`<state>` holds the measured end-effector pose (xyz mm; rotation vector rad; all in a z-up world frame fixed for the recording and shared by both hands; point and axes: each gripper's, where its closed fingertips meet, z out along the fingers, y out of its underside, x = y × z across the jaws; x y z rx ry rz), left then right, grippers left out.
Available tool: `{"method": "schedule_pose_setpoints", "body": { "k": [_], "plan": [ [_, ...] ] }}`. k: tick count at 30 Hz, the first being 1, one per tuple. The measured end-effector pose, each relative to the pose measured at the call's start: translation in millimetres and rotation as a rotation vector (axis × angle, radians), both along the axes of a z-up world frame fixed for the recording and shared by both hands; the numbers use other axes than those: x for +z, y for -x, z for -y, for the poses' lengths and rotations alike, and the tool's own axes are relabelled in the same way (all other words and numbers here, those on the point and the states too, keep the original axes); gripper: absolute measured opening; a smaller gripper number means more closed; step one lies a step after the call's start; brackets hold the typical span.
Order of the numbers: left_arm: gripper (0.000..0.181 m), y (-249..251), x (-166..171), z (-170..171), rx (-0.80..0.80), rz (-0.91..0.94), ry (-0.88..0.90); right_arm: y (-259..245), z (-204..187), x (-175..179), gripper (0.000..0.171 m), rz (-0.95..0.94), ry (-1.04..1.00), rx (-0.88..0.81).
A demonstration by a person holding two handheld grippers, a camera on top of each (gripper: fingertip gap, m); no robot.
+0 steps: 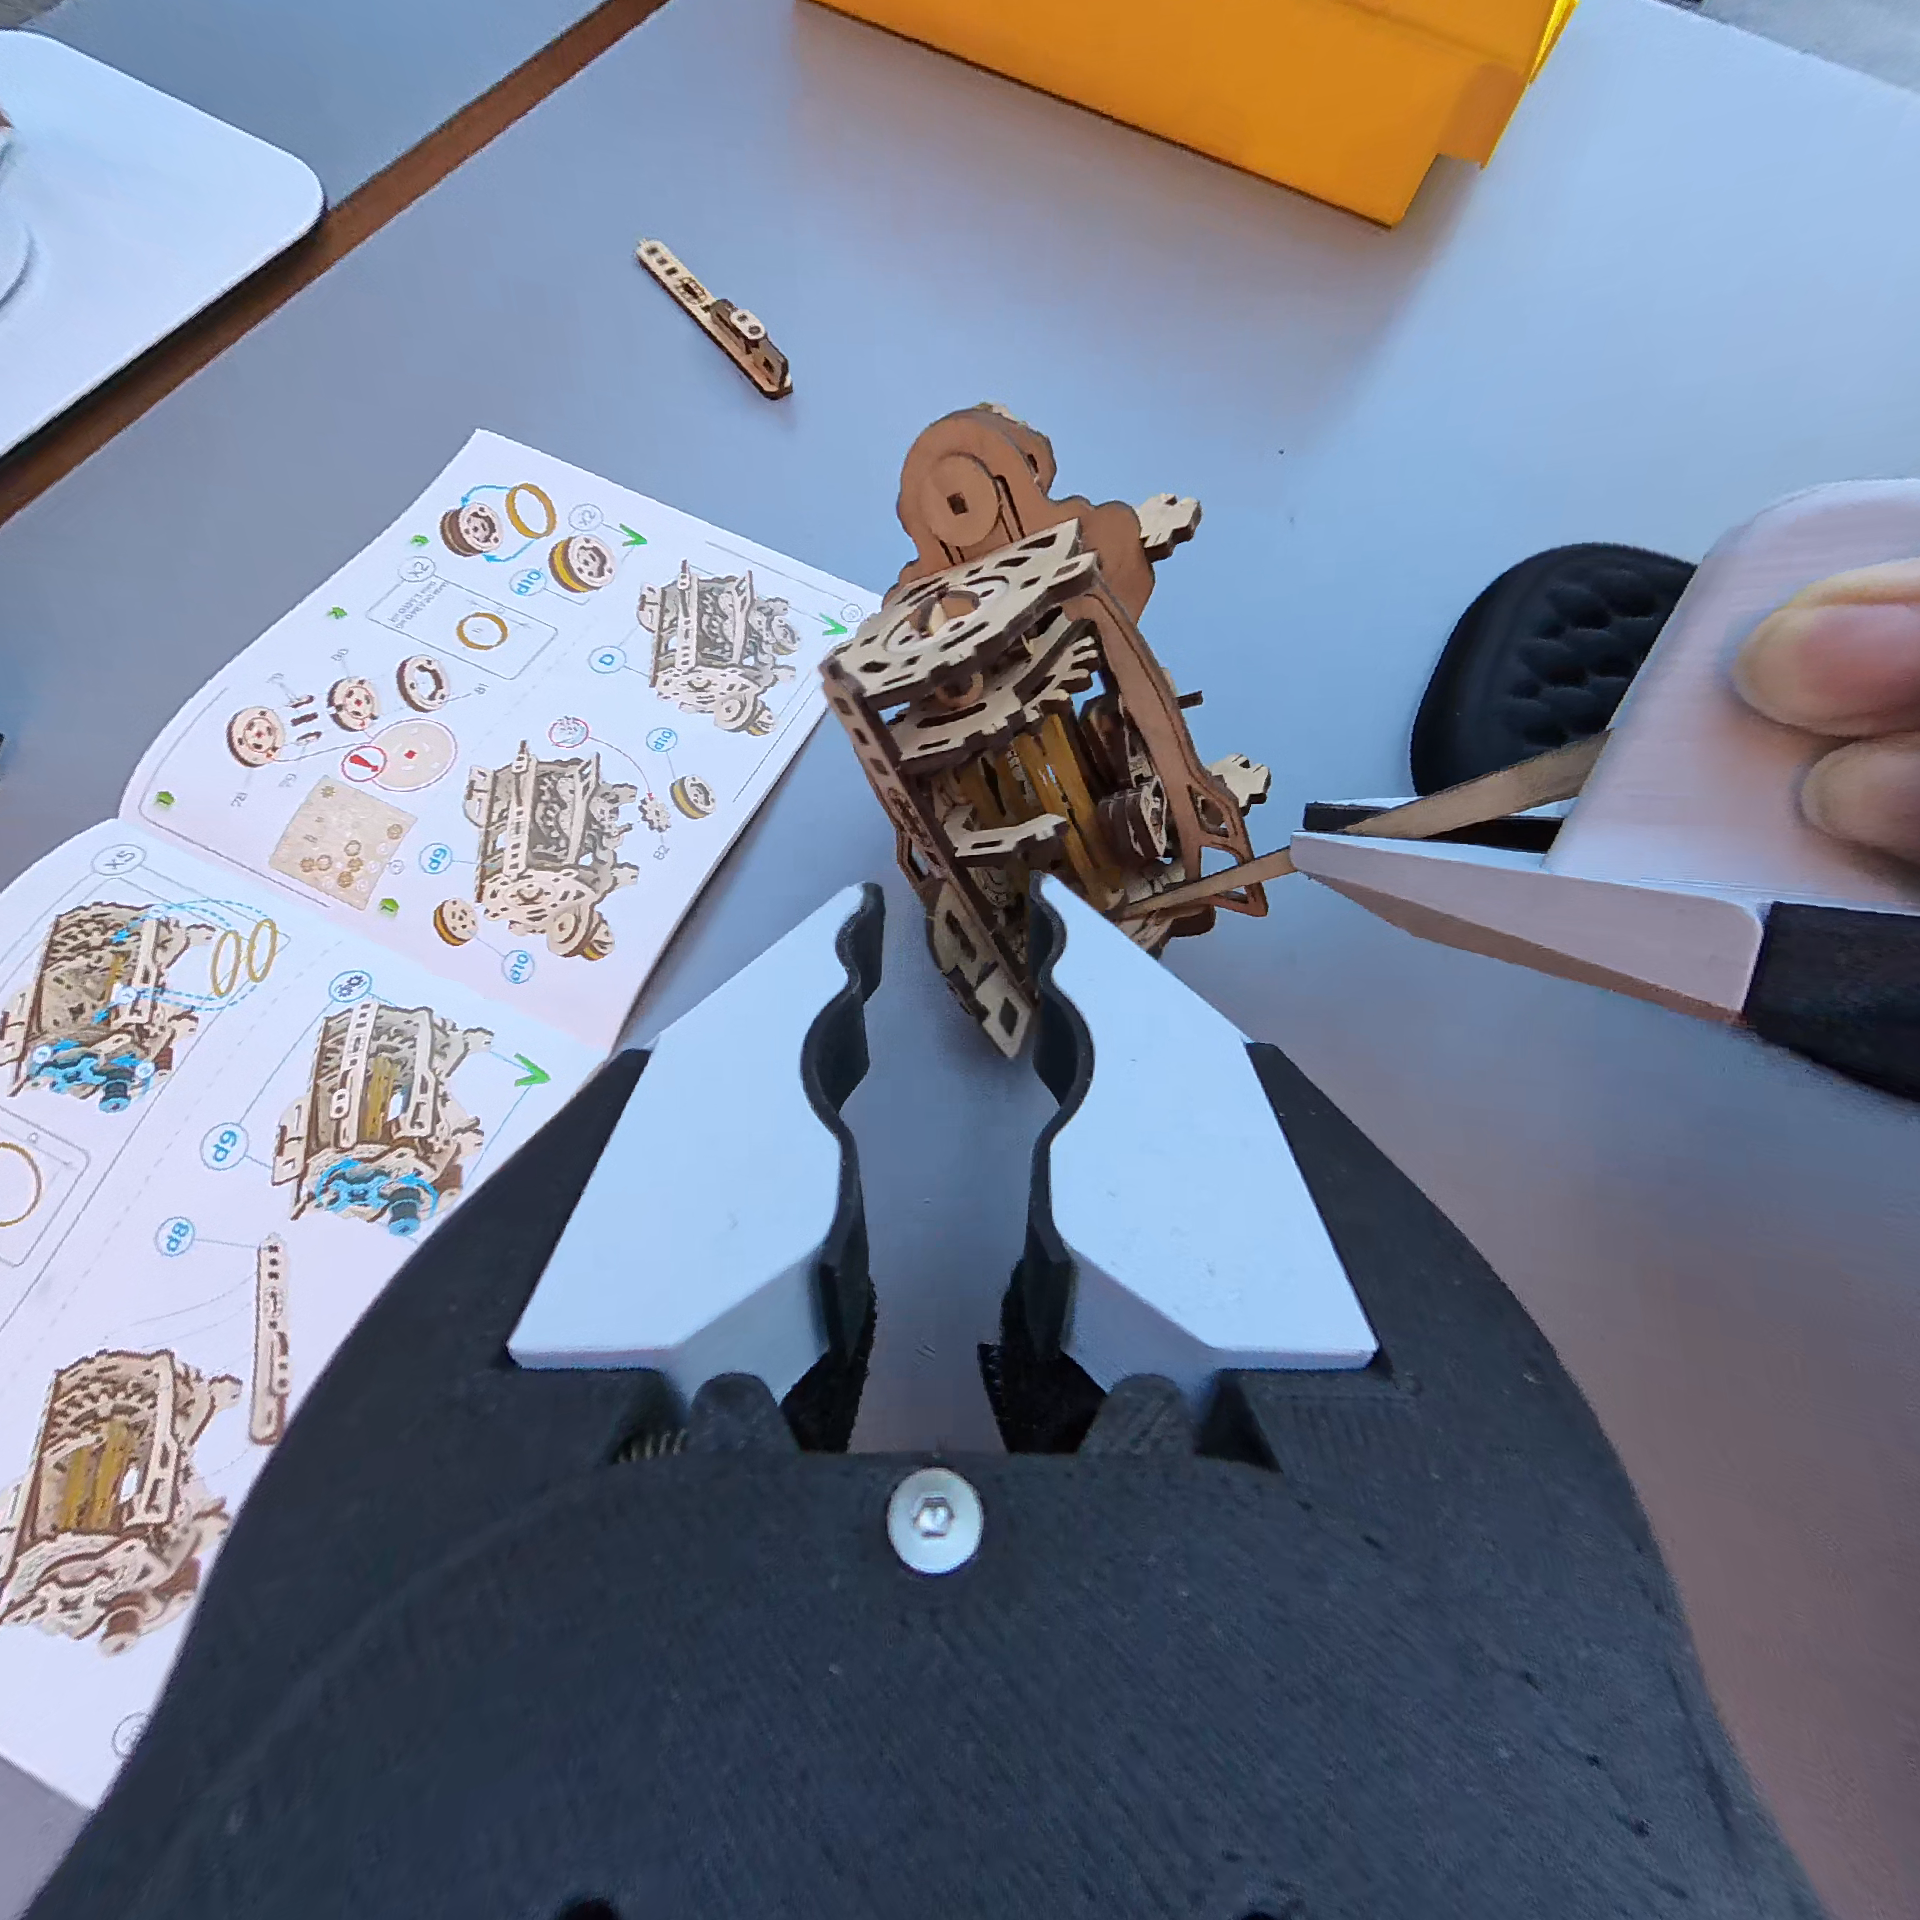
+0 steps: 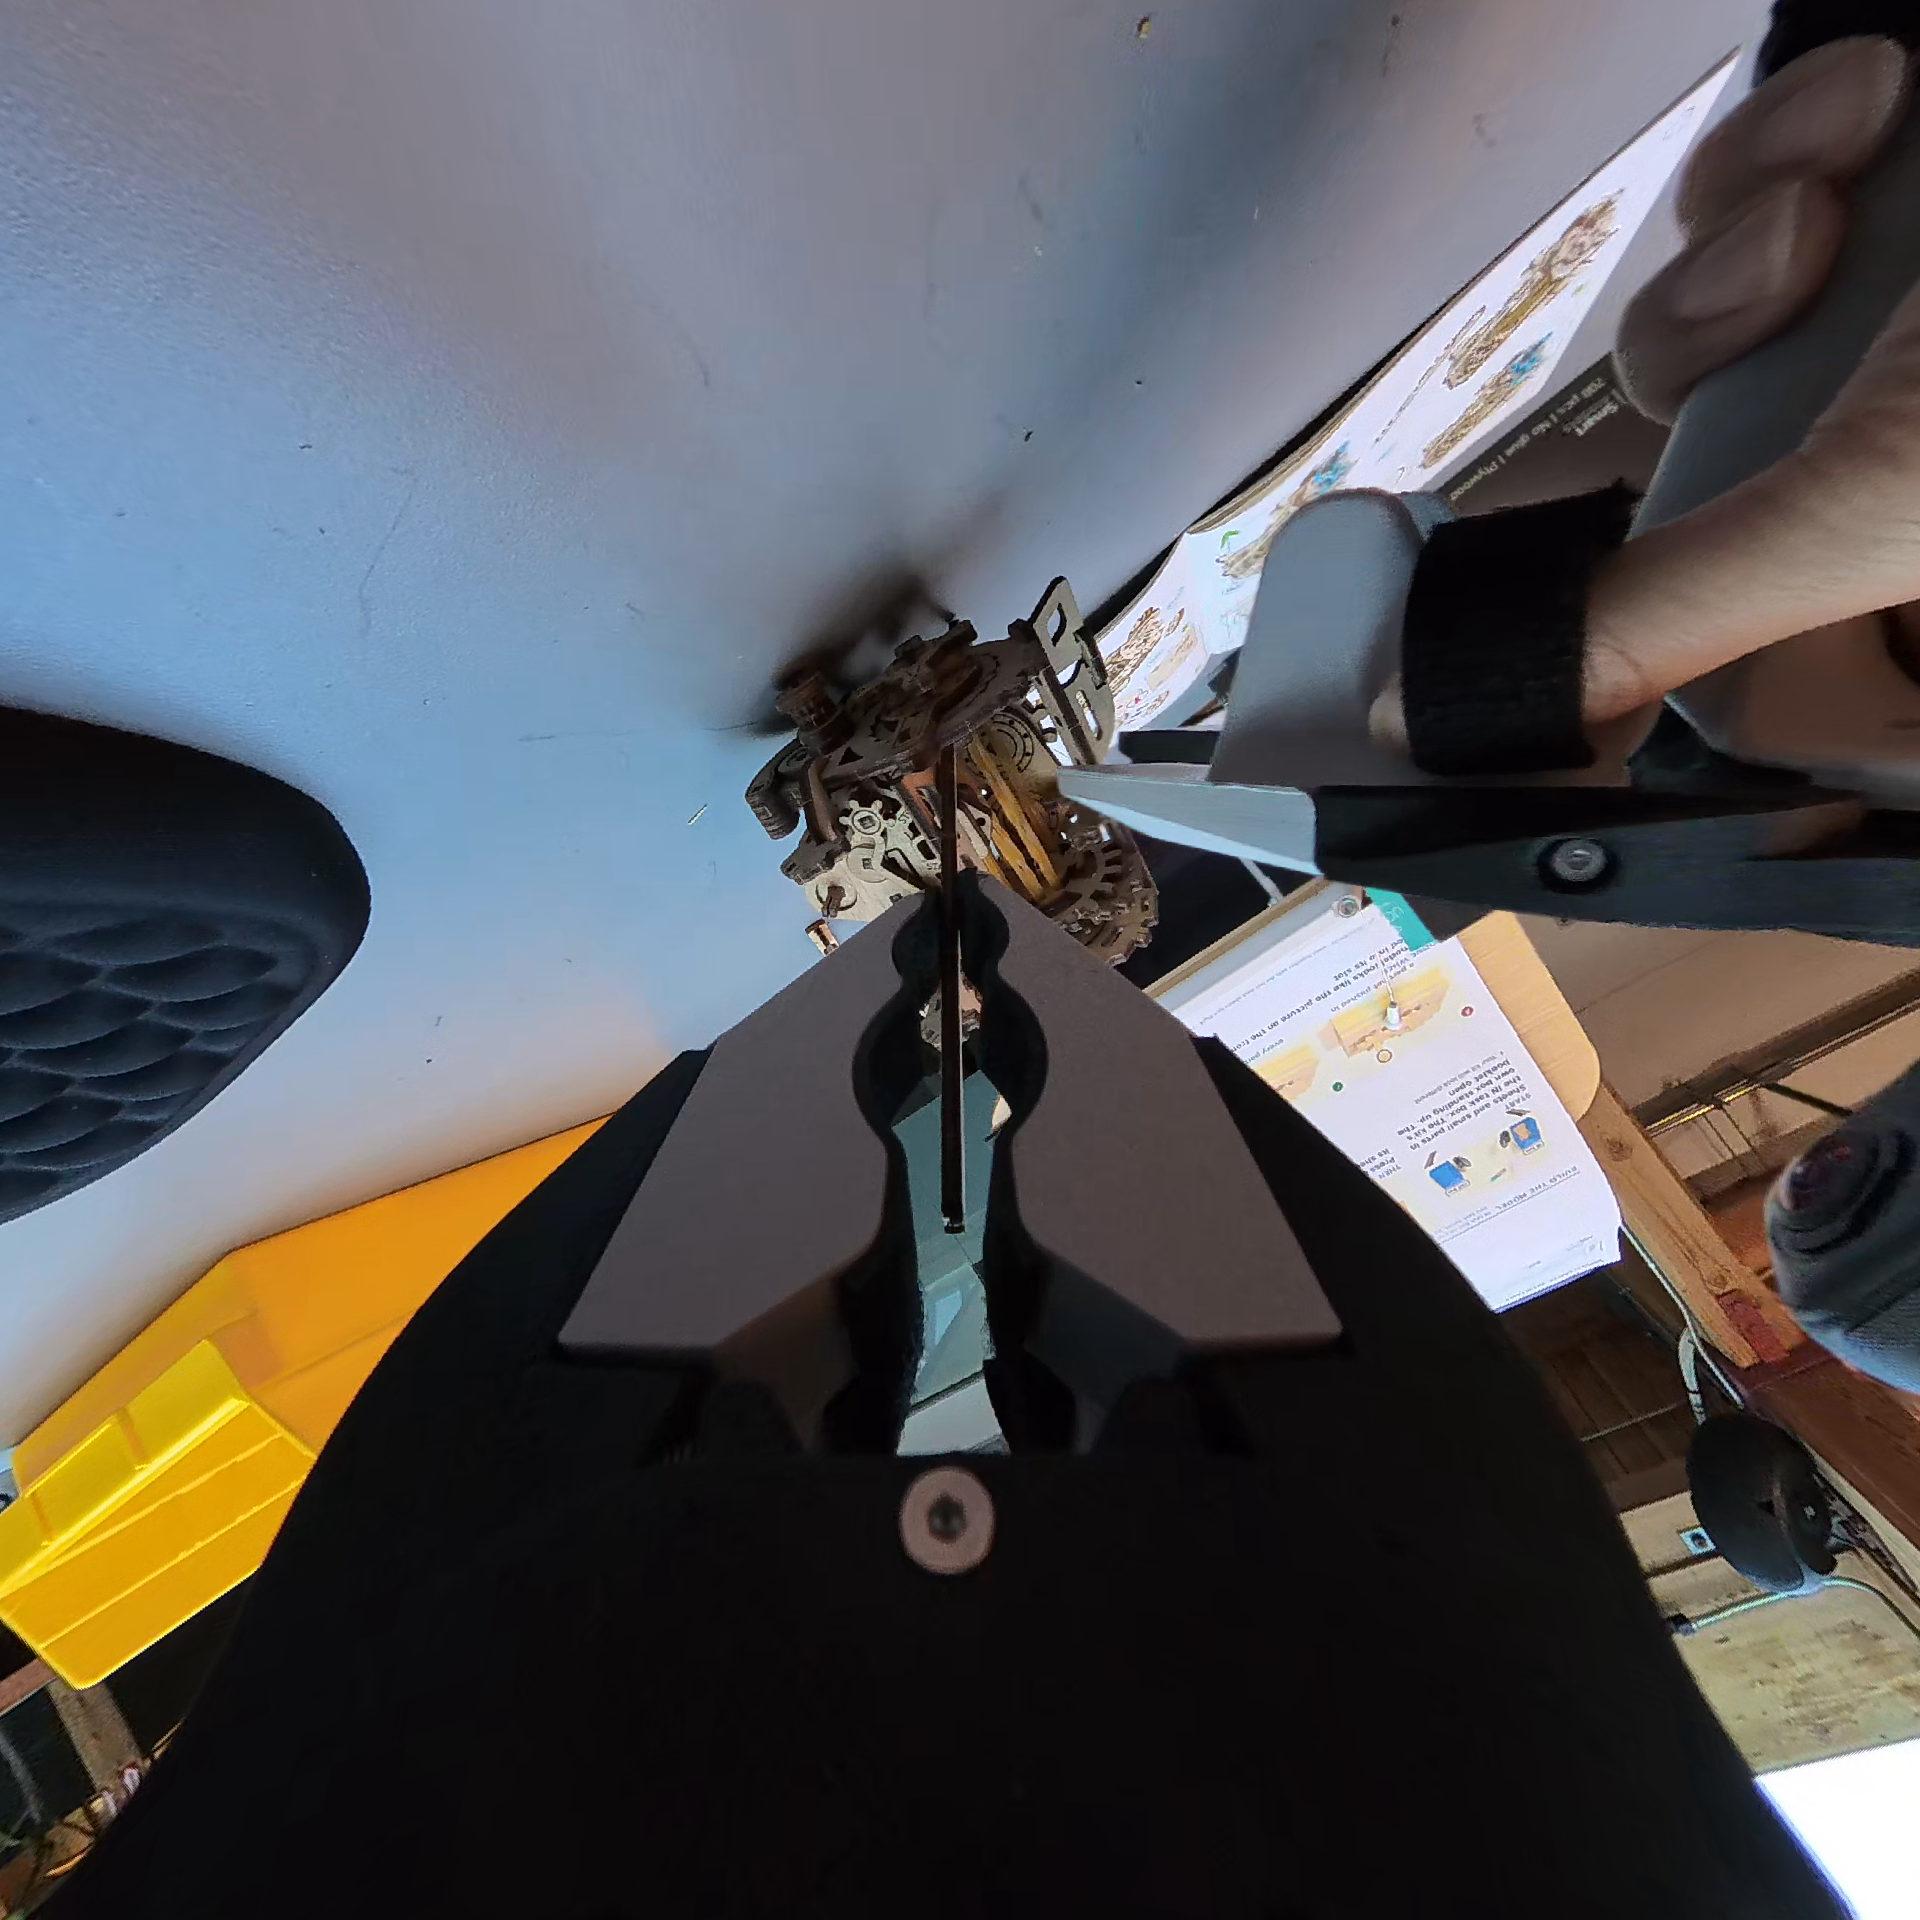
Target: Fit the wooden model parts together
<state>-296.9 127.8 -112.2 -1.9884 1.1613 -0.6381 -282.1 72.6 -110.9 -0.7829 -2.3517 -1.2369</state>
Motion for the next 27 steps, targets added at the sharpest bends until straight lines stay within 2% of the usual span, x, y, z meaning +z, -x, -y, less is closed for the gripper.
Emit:
{"method": "schedule_pose_setpoints", "body": {
  "k": [4,9,15,19,21,27],
  "plan": [
    [0.026,4,5,-2,0.006,0.045,0.028,-3,-1,1,0.001,-0.001,0.0,-0.001],
    [0.037,7,5,0,-0.041,0.079,0.014,-3,-2,3,0.001,-0.019,-0.003,0.014],
    [0.043,17,0,3,-0.058,0.094,0.018,-10,-5,23,0.001,-0.099,-0.014,0.038],
    [0.048,21,-10,13,-0.047,0.096,0.053,-15,-1,41,0.001,-0.236,0.035,0.106],
    [0.058,19,-16,18,-0.04,0.084,0.067,-25,-8,56,0.001,-0.326,0.001,0.122],
    [0.098,5,-23,25,0.059,0.096,0.08,-70,-42,69,0.002,-0.788,0.116,-0.151]
  ]
}}
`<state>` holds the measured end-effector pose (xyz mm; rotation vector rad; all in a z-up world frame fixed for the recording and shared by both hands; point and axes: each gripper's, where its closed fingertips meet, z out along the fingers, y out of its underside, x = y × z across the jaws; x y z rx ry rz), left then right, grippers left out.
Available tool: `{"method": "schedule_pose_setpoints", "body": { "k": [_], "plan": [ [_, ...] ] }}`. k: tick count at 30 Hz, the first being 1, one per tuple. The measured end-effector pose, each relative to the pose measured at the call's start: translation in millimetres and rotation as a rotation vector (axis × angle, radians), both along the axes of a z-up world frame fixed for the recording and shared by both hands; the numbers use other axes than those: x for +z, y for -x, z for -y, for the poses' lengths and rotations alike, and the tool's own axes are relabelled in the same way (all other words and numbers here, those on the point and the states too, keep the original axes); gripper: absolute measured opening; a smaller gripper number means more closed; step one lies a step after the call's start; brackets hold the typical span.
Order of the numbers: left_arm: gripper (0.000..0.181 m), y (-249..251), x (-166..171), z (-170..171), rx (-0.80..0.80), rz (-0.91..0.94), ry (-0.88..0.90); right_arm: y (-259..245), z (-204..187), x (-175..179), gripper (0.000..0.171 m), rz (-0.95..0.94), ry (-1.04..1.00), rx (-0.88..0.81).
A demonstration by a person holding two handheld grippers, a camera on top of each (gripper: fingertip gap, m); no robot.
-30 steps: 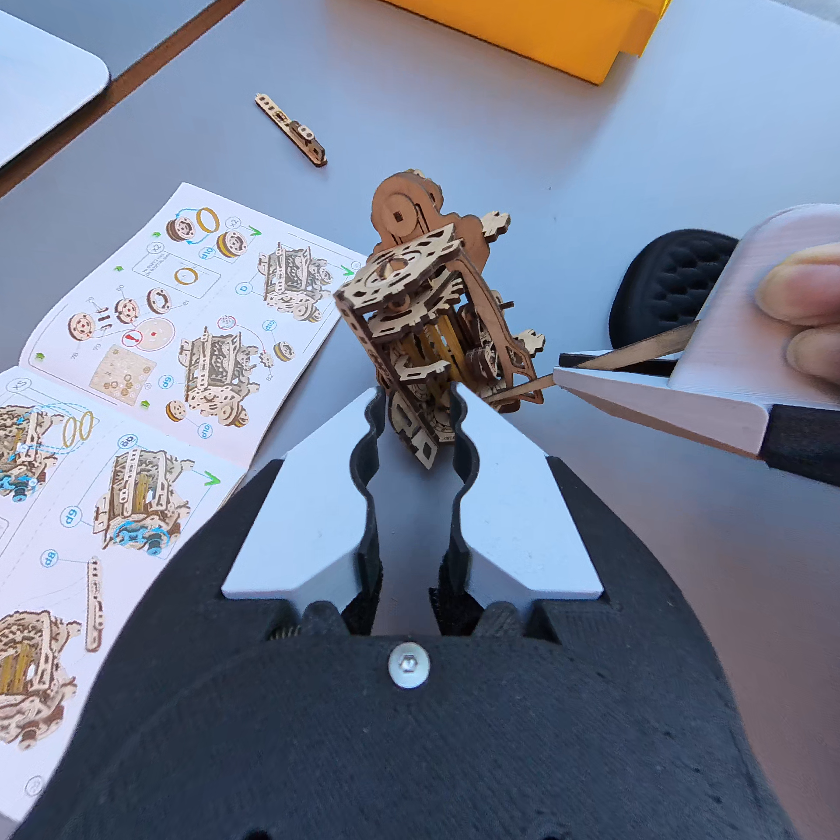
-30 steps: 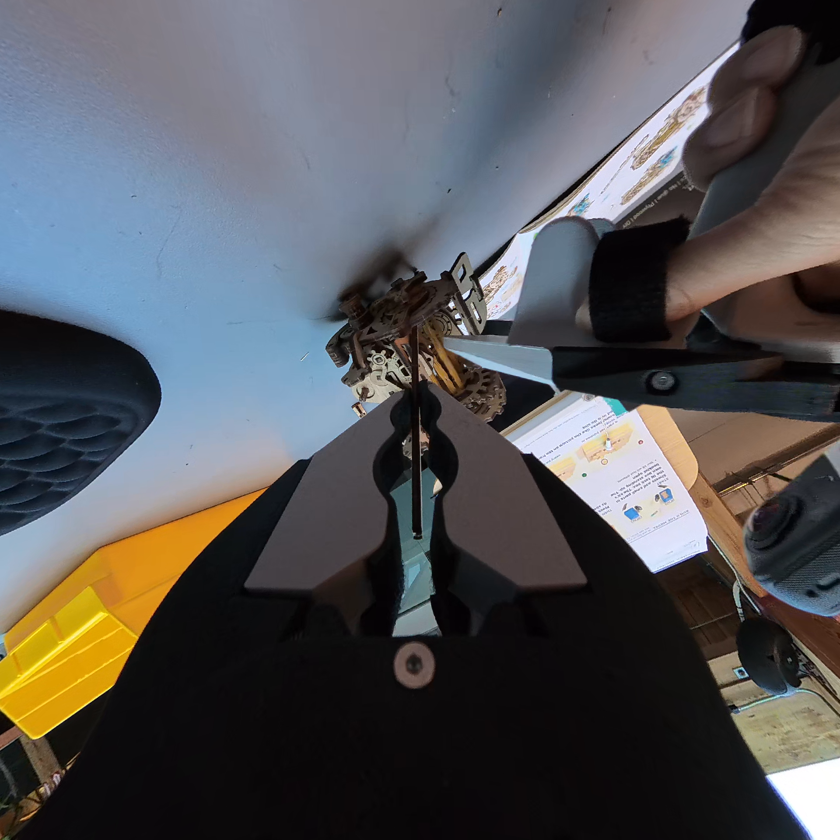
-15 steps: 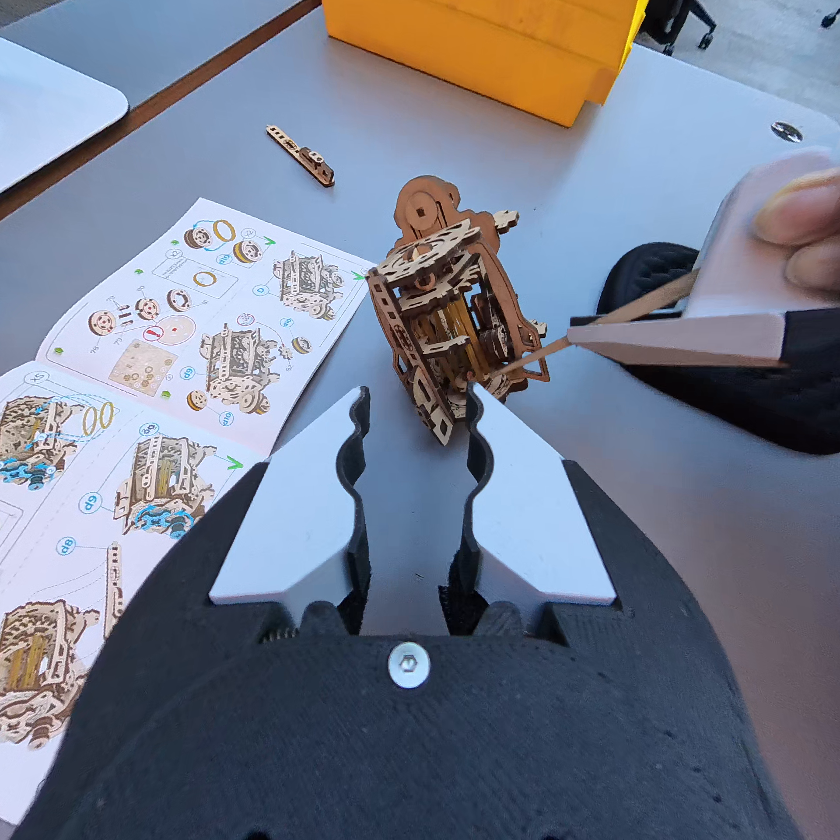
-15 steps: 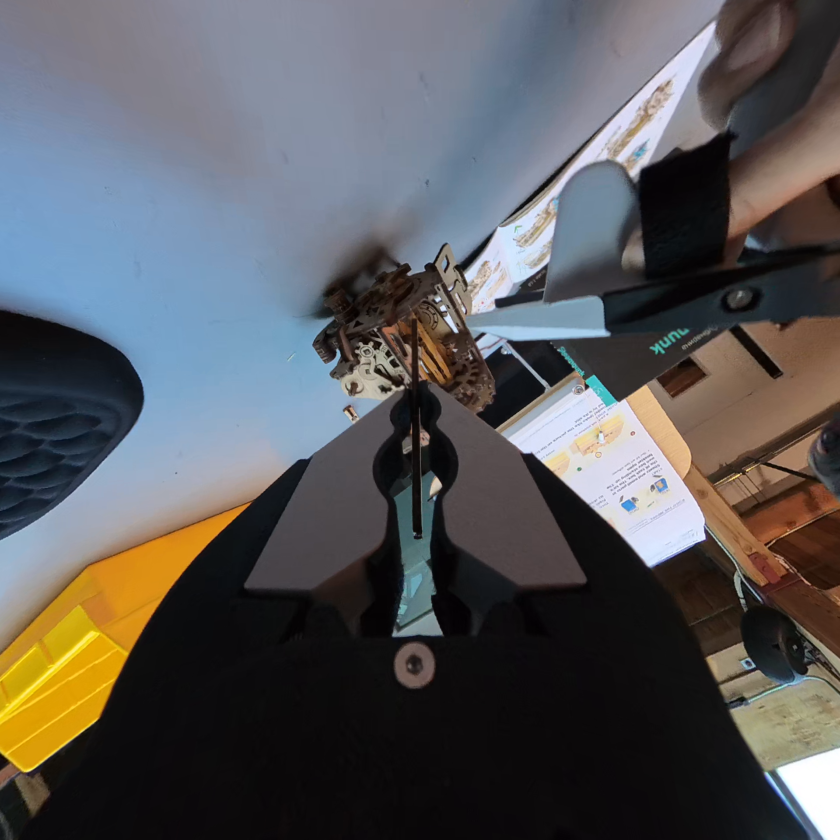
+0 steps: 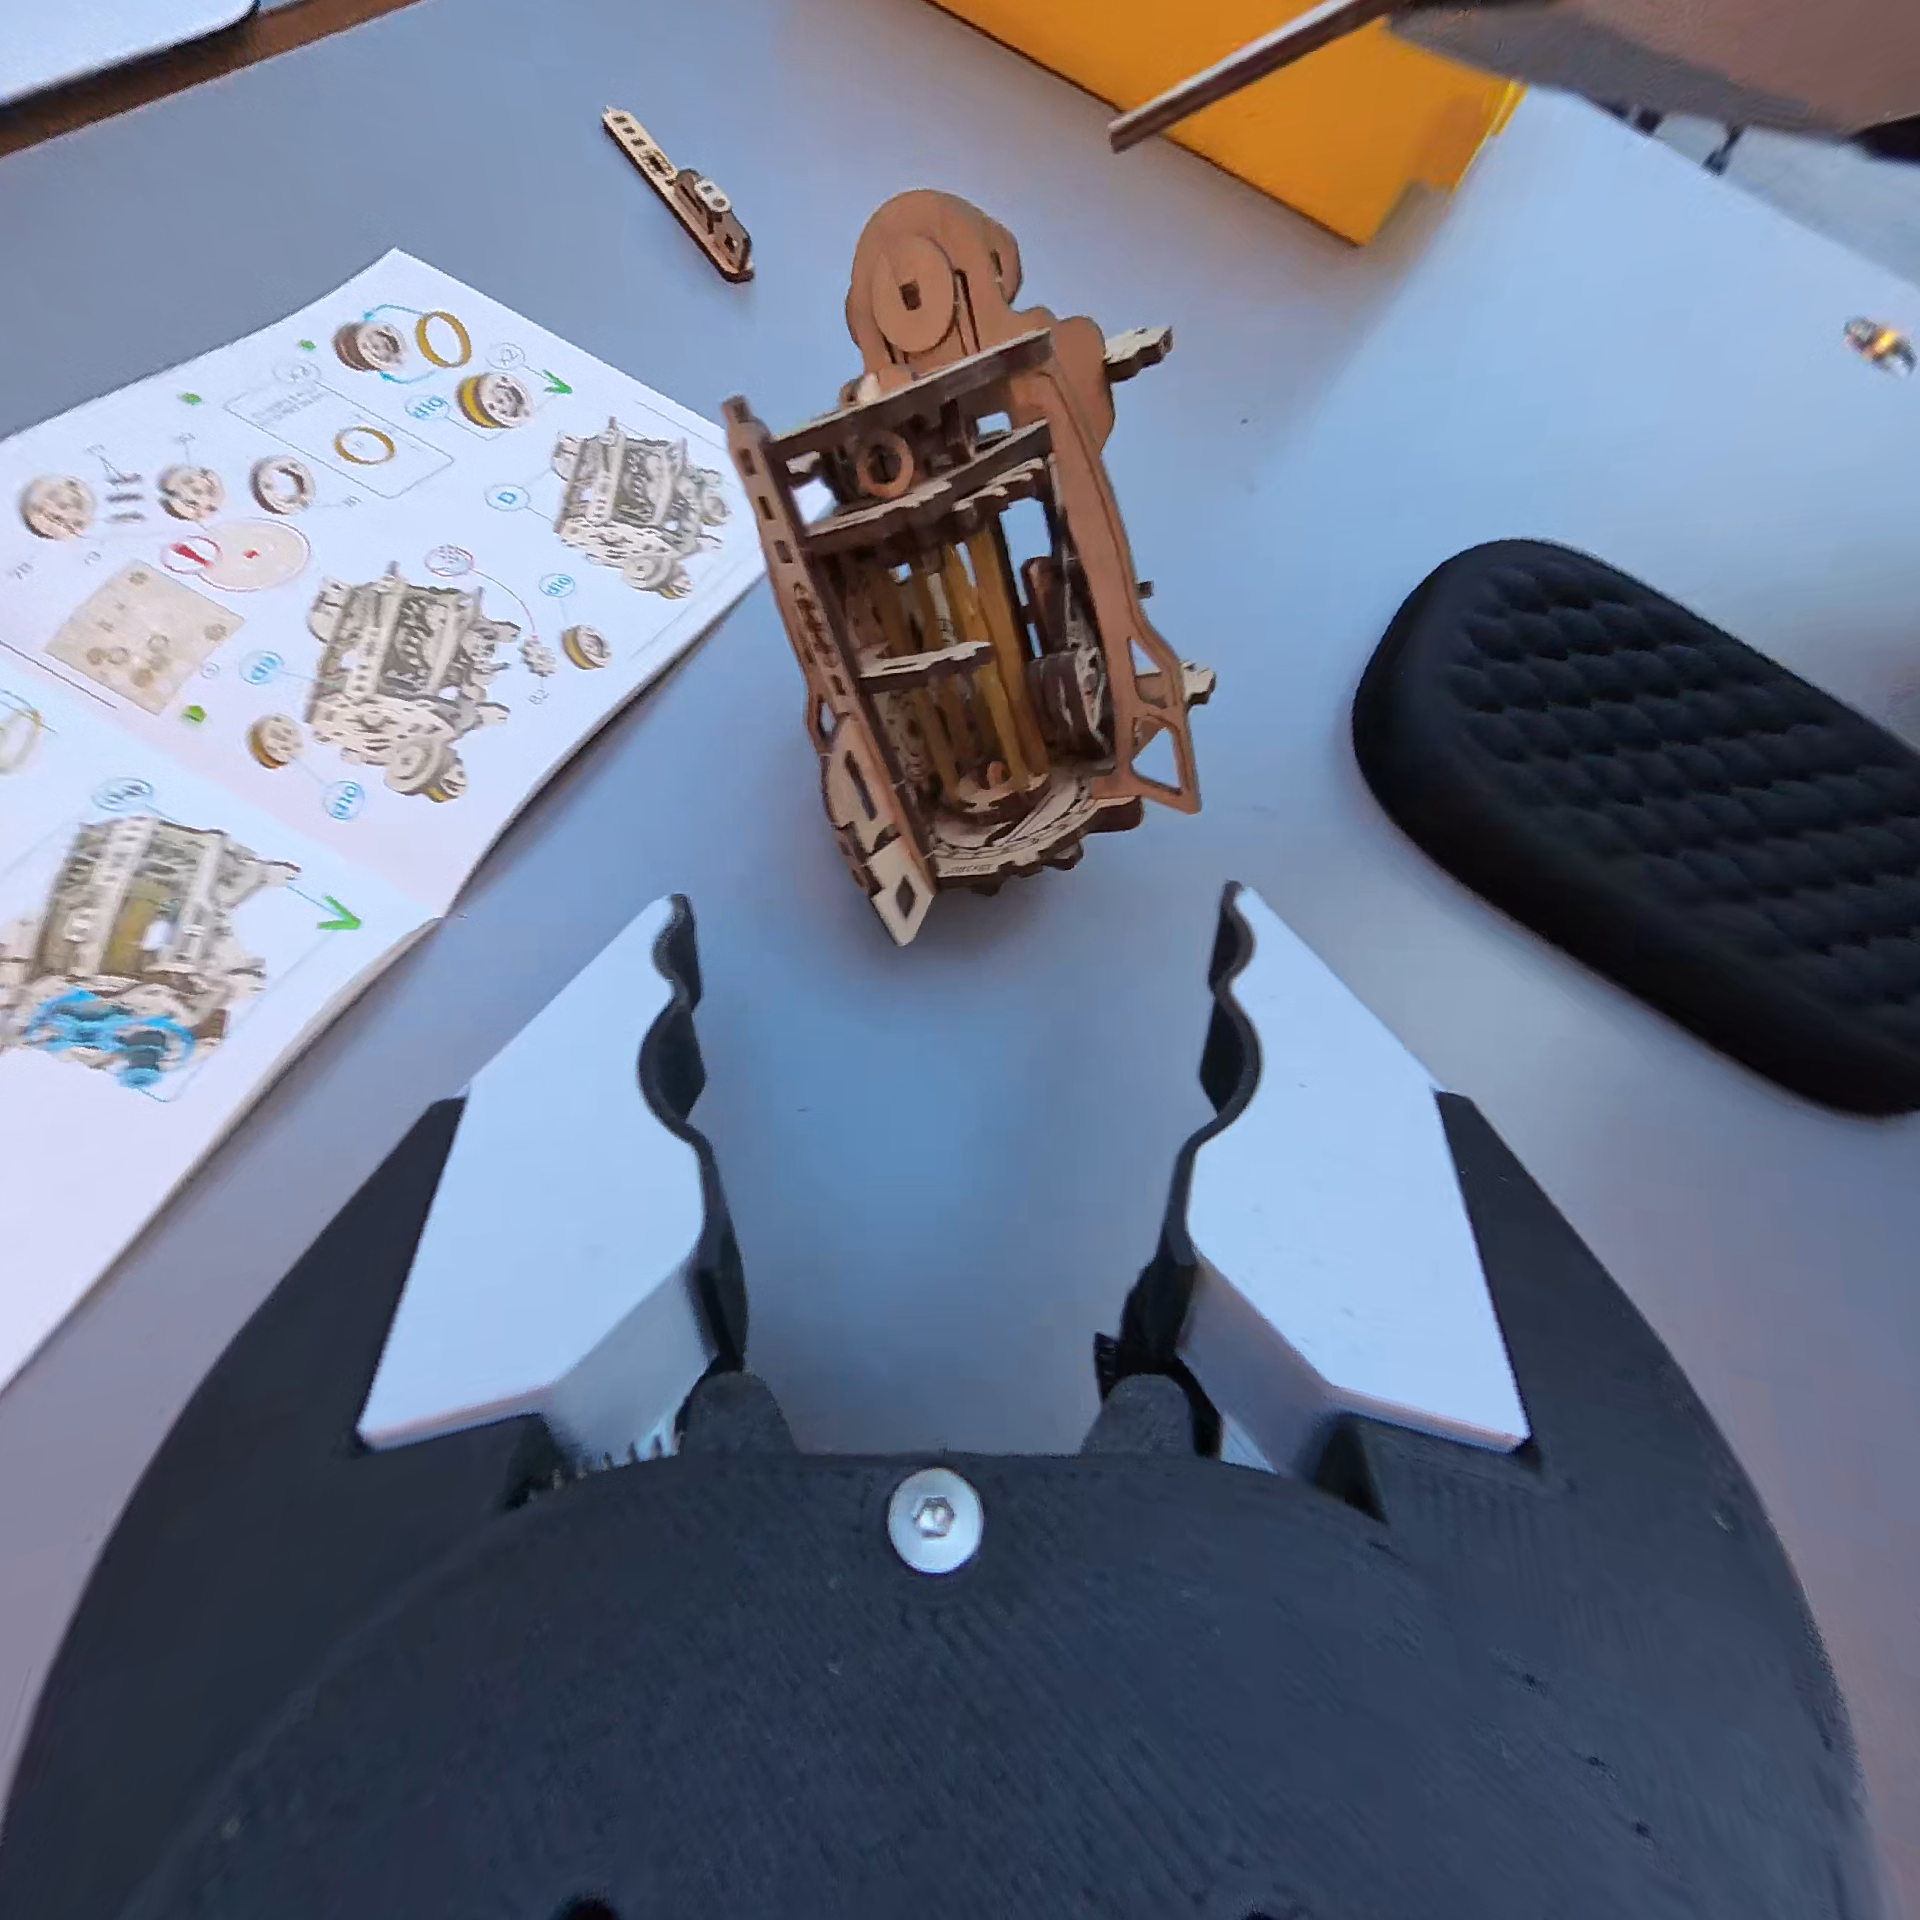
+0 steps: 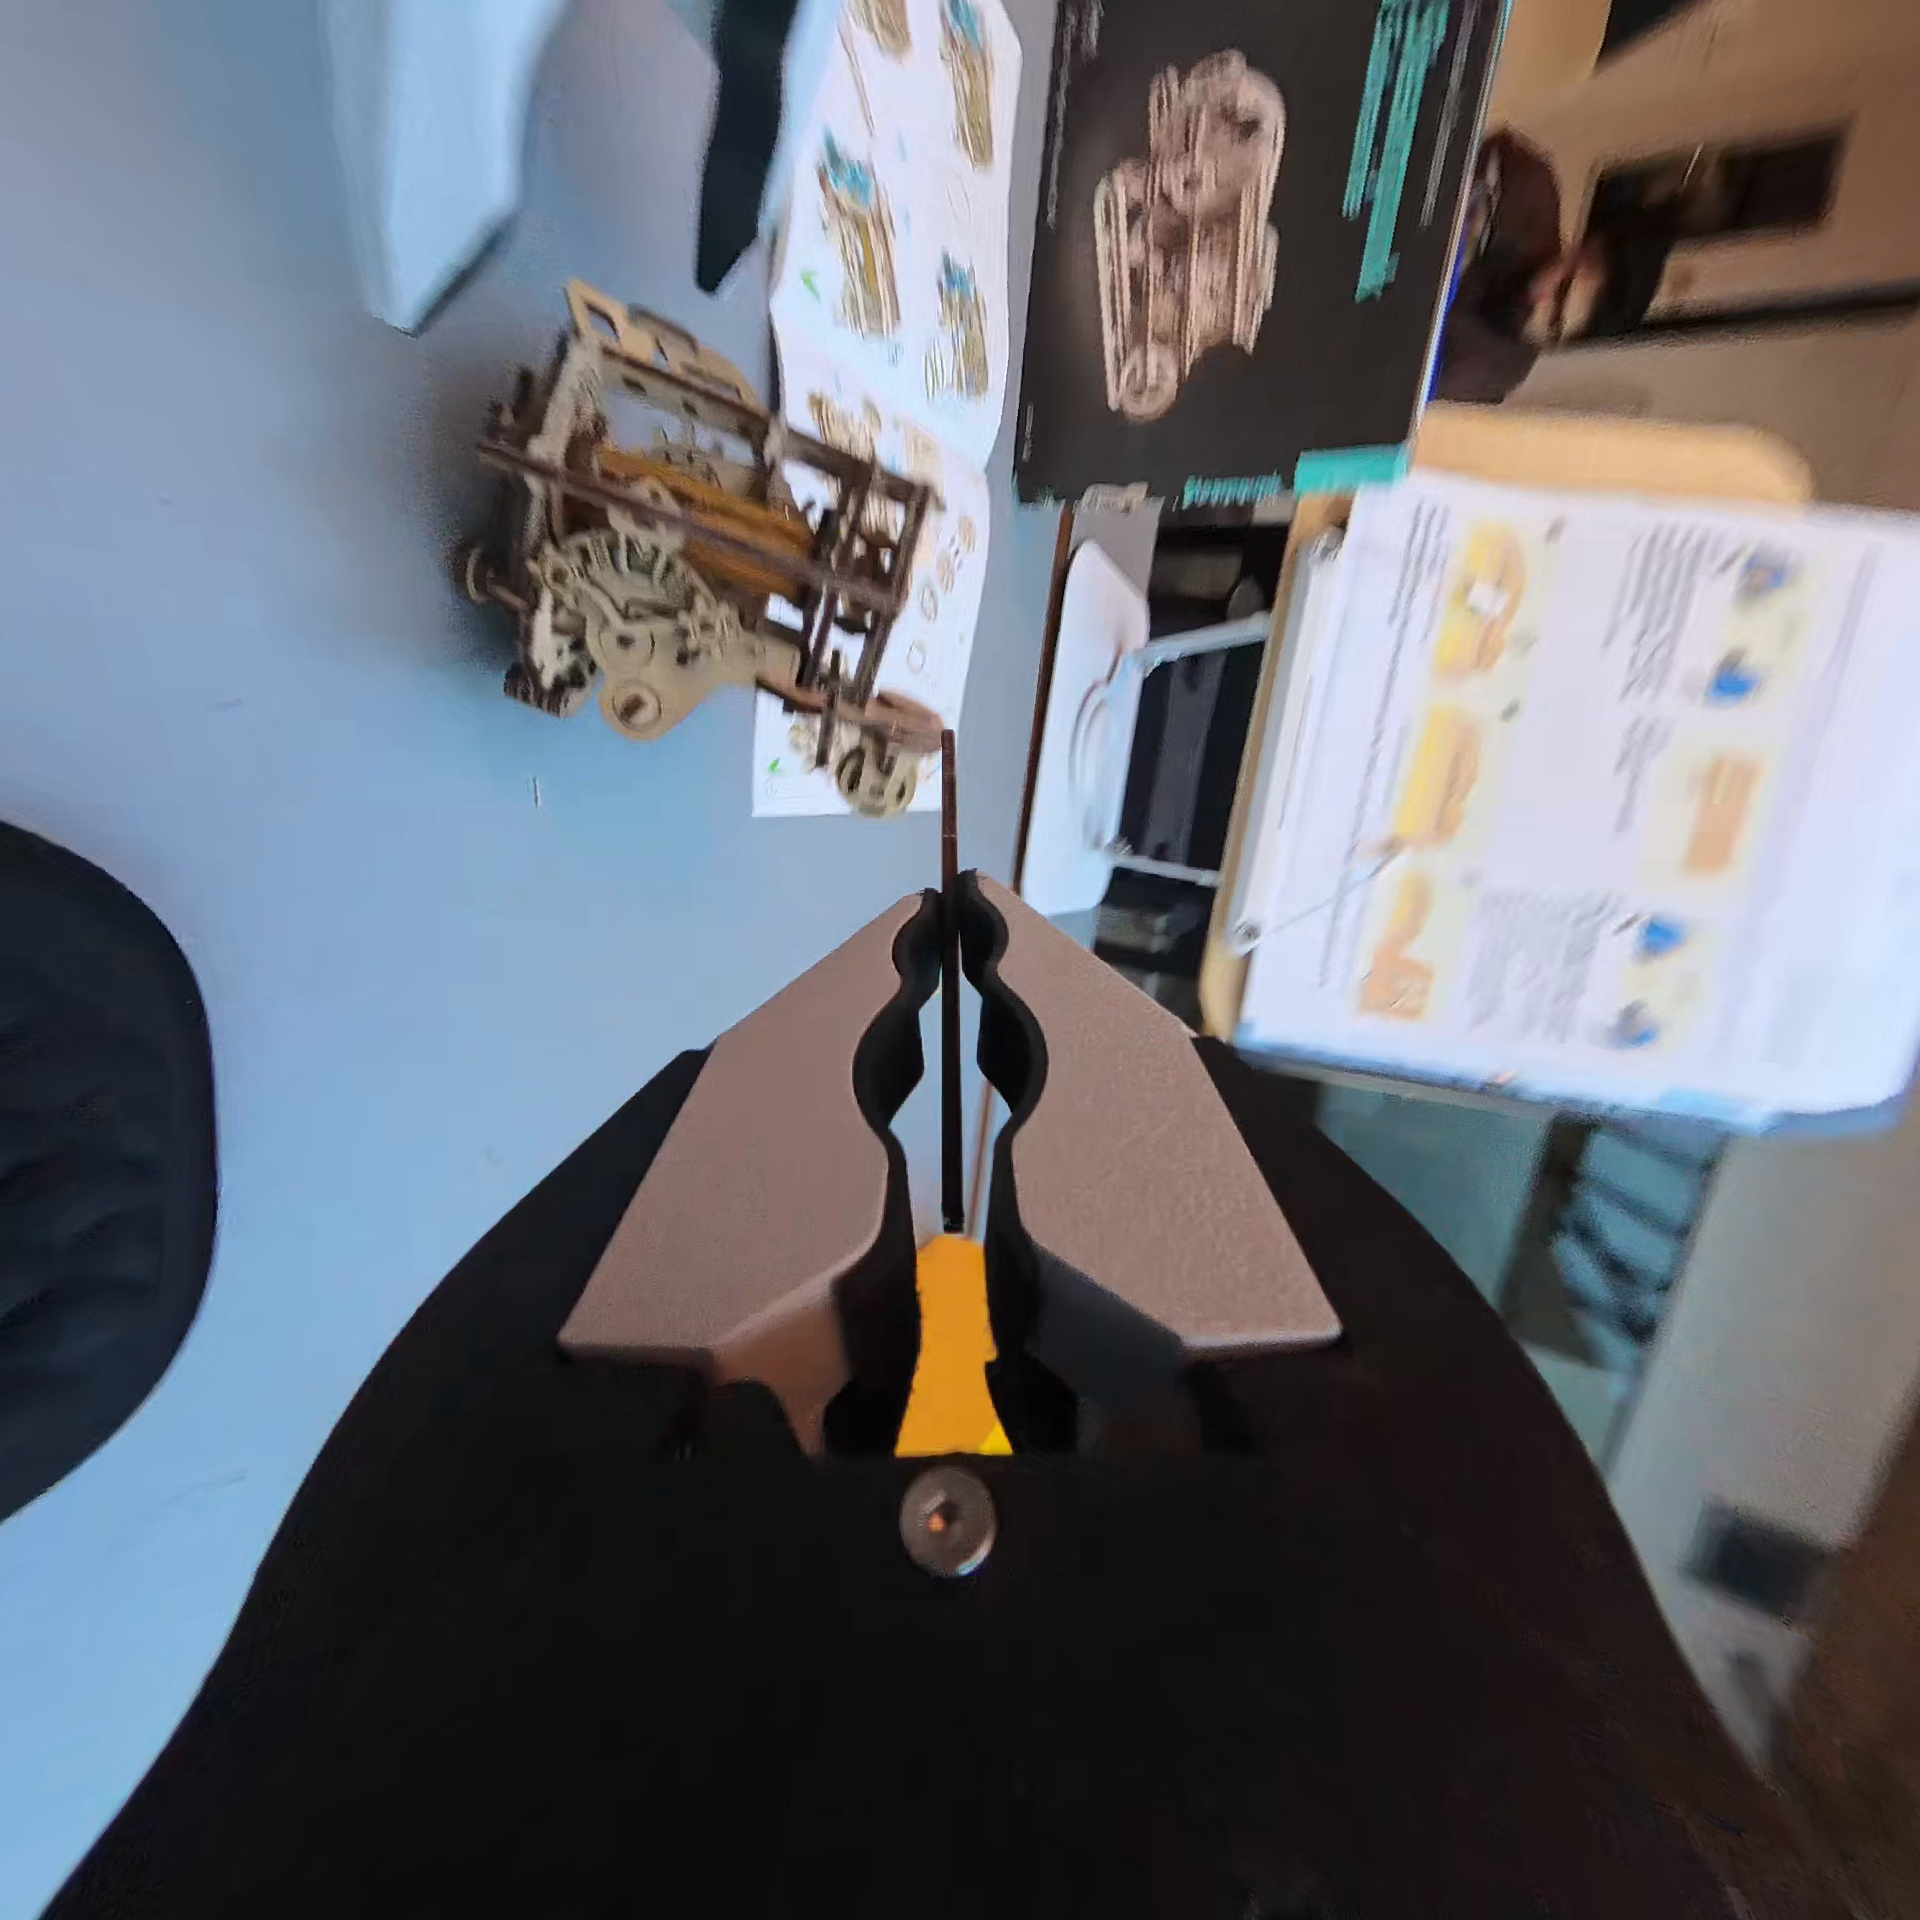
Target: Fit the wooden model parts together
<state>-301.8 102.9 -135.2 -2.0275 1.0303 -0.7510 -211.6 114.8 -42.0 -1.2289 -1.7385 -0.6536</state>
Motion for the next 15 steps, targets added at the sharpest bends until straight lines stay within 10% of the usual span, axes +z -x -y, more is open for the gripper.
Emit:
{"method": "schedule_pose_setpoints", "body": {
  "k": [7,15],
  "plan": [
    [0.109,-19,1,2,0.147,0.022,-0.066,-35,-19,-37,0.001,-0.35,0.279,-0.145],
    [0.082,-27,-1,-10,0.211,-0.003,-0.134,-57,-45,-107,0.001,-0.532,0.547,-0.287]
  ]
}}
